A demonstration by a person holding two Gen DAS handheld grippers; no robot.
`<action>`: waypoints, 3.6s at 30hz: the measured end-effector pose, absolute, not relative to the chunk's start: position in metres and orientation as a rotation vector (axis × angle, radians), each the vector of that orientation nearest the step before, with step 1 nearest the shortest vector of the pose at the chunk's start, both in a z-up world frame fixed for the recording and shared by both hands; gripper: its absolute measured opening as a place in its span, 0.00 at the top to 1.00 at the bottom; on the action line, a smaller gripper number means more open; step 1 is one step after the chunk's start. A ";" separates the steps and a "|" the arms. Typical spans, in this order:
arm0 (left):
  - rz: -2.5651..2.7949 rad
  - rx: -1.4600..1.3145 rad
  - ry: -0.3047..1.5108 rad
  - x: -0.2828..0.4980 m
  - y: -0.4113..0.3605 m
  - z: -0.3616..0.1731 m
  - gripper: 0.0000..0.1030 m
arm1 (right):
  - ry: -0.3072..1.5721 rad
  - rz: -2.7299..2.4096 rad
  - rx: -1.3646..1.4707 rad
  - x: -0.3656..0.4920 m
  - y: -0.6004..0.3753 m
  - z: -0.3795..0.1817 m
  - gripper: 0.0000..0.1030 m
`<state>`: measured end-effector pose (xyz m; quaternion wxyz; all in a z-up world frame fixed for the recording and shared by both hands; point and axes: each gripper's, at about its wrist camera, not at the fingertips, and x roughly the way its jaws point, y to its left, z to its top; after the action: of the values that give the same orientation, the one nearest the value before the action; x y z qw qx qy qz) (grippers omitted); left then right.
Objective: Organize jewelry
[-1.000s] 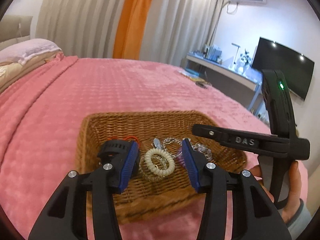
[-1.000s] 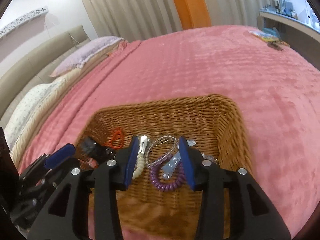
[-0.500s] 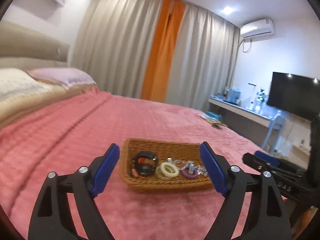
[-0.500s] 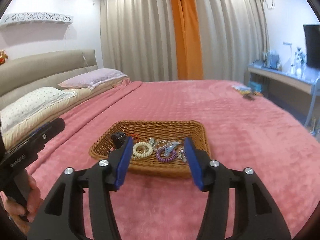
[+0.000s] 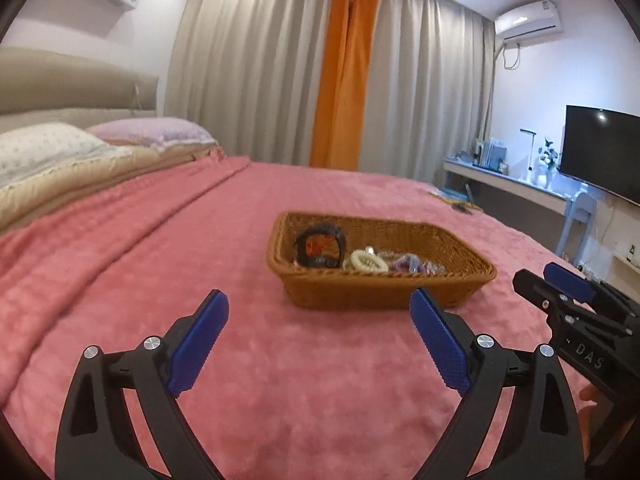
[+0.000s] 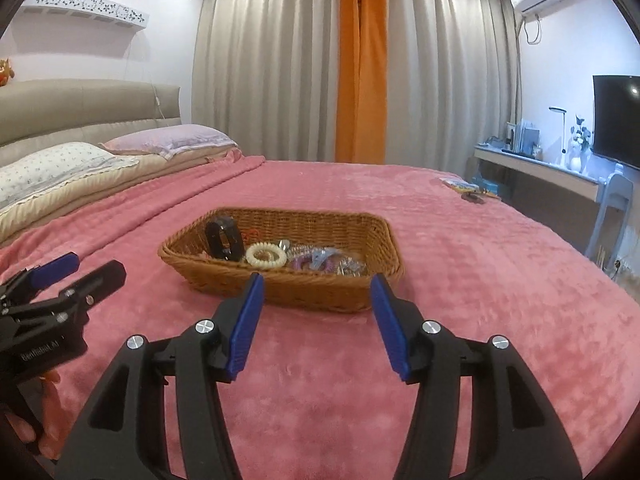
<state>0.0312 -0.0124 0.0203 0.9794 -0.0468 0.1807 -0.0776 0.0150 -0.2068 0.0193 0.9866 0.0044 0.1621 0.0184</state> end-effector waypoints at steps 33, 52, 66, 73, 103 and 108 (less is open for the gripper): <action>-0.093 -0.013 0.300 0.021 -0.026 0.021 0.08 | 0.335 0.076 0.061 0.015 -0.213 0.009 0.34; -0.095 -0.033 0.309 0.022 -0.022 0.018 0.07 | 0.341 0.081 0.072 0.016 -0.213 0.007 0.29; -0.093 -0.036 0.316 0.023 -0.020 0.018 0.07 | 0.346 0.075 0.077 0.015 -0.214 0.007 0.23; -0.093 -0.035 0.319 0.024 -0.020 0.017 0.07 | 0.345 0.075 0.077 0.015 -0.214 0.007 0.21; -0.094 -0.033 0.319 0.024 -0.020 0.018 0.07 | 0.353 0.072 0.084 0.015 -0.217 0.006 0.15; -0.093 -0.034 0.320 0.024 -0.020 0.018 0.07 | 0.354 0.071 0.079 0.016 -0.216 0.006 0.15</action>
<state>0.0238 -0.0199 0.0179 0.9860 -0.0168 0.1593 -0.0465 0.0156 -0.2161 0.0058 0.9830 0.0392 0.1759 0.0353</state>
